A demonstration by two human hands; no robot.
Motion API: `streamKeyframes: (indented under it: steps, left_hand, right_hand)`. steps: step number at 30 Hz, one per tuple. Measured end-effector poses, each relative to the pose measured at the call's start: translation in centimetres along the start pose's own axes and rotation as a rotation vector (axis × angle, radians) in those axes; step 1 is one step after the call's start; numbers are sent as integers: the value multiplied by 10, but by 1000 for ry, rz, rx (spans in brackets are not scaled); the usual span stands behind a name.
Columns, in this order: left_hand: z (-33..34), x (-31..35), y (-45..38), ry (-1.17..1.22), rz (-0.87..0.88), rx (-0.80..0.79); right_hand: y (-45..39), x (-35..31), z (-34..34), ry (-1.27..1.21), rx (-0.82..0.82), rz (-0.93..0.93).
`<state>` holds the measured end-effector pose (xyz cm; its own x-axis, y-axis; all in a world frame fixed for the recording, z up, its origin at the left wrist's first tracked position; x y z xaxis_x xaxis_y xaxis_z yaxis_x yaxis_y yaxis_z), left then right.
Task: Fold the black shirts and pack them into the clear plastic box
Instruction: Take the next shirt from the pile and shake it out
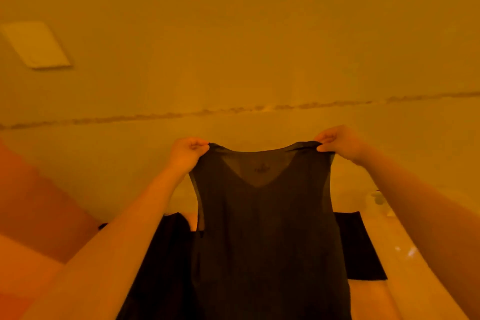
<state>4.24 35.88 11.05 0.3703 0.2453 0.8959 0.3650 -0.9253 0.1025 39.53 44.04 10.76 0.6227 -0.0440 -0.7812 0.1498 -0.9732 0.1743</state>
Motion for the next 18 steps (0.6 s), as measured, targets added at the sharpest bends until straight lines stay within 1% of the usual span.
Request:
streamKeyframes:
  steps: [2,4,6,8,10,11,12,13,15,16,18]
  left_hand:
    - [32,-37,-35,-74,-31,0]
    - [61,-82,-57,-166,-76,-19]
    - [86,-120,-59,-287,-79,-69]
    - [106,-148,-36,-451,-25,-129]
    - [121,-164,6,-577,74,-171]
    - [123,-171,32,-580,101,-175]
    - [121,-180,57,-556,92,-167]
    - [116,-190,81,-522,57,-146]
    - [100,-217,127,-448,-67,-71]
    - [94,-231,151,-430,-137,-45]
    - [90,-248,192,-446,-228,-8]
  right_hand:
    - [-32,27,29,80,40,39]
    - [-53,62,62,107,53,96]
    - [-61,94,90,175,74,119]
    - [-50,118,117,247,70,103]
    - [-17,130,140,254,64,60]
    - [7,136,147,241,78,42]
    - [33,143,151,213,111,41]
    - [63,153,152,171,157,76]
    - [124,181,155,84,227,203]
    - [151,196,160,67,229,257]
    - [193,225,174,109,173,354]
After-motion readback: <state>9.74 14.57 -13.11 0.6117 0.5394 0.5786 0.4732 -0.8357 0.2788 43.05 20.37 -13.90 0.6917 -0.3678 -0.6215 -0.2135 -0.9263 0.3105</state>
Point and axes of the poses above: each hand's wrist, its own y-axis away from the middle knuckle, its own z-axis out of the palm, x = y × z, the point moved 10 cm from there along -y, towards the middle knuckle, and after that the axes turned 2 degrees about -z, right-handed, at the moved point
